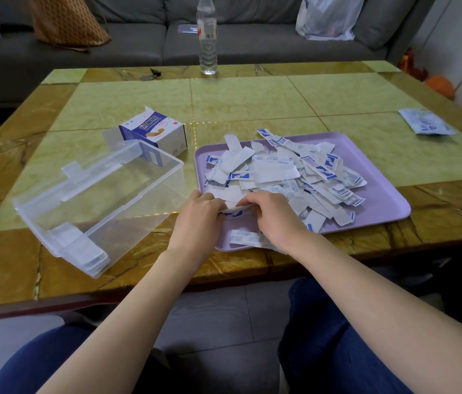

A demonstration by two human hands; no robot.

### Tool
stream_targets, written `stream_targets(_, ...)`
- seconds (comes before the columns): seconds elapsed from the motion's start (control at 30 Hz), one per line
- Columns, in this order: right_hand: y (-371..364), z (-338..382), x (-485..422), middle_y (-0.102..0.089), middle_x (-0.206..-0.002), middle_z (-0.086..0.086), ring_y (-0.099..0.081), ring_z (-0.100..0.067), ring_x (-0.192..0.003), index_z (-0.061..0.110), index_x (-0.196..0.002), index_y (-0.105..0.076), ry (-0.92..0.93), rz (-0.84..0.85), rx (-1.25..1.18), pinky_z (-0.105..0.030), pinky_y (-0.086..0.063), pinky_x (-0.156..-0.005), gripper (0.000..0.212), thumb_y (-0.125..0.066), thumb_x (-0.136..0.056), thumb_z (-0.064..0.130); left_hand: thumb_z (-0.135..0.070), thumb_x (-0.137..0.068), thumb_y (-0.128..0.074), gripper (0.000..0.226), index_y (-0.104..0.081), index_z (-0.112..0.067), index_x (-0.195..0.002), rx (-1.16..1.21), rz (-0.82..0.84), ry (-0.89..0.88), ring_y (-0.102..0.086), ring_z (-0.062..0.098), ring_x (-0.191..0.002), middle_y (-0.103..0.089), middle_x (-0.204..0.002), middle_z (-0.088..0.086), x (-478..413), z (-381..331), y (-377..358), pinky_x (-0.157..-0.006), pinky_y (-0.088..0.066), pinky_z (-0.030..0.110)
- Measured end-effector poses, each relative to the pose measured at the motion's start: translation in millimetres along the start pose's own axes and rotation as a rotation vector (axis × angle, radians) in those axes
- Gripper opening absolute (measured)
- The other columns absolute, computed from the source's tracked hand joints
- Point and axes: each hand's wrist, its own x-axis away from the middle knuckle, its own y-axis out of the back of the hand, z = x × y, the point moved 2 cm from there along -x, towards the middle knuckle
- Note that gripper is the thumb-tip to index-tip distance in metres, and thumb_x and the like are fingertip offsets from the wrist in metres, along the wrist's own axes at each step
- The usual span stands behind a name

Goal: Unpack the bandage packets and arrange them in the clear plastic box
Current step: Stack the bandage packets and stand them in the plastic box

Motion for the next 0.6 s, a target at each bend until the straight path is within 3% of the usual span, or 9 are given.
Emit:
stream_targets(0.17,3,0,0,-0.070,-0.102,-0.005,-0.062,-0.022,-0.095,0.019,-0.105,-0.069,0.038,-0.020,0.053,-0.040,-0.051,-0.082,0.040,-0.047,-0.085,-0.007,-0.003,-0.089,-0.053,0.017,-0.069,-0.002,-0.092,0.109,-0.006,0.043,-0.055,0.029,-0.081,-0.062,-0.089,0.012,-1,1,3,-0.072,-0.044,0.037)
stream_targets(0.33,17,14,0,-0.070,-0.088,-0.003,-0.063,-0.020,-0.081,0.015,-0.102,-0.067,0.116,-0.113,-0.059,-0.031,-0.049,-0.072,0.019,-0.055,-0.092,0.007,0.005,-0.085,-0.056,0.016,-0.068,-0.003,-0.091,0.315,-0.212,0.033,-0.054,0.017,-0.073,-0.063,-0.083,0.004,1,-4,29,-0.064,-0.036,0.009)
stream_targets(0.47,21,29,3,-0.069,-0.085,-0.007,-0.063,-0.014,-0.076,0.011,-0.105,-0.065,0.164,-0.053,-0.128,-0.024,-0.048,-0.069,0.016,-0.055,-0.093,0.009,0.008,-0.083,-0.057,0.020,-0.070,-0.004,-0.092,0.327,-0.308,0.013,-0.059,0.016,-0.071,-0.067,-0.080,0.005,6,2,51,-0.065,-0.038,0.010)
stream_targets(0.6,24,51,11,-0.069,-0.084,-0.006,-0.067,-0.008,-0.073,0.010,-0.107,-0.064,0.235,-0.001,-0.207,-0.030,-0.053,-0.073,0.022,-0.051,-0.095,0.023,0.010,-0.082,-0.056,0.024,-0.070,-0.007,-0.091,0.329,-0.361,0.056,-0.061,0.018,-0.068,-0.064,-0.075,0.000,13,9,70,-0.064,-0.040,0.012)
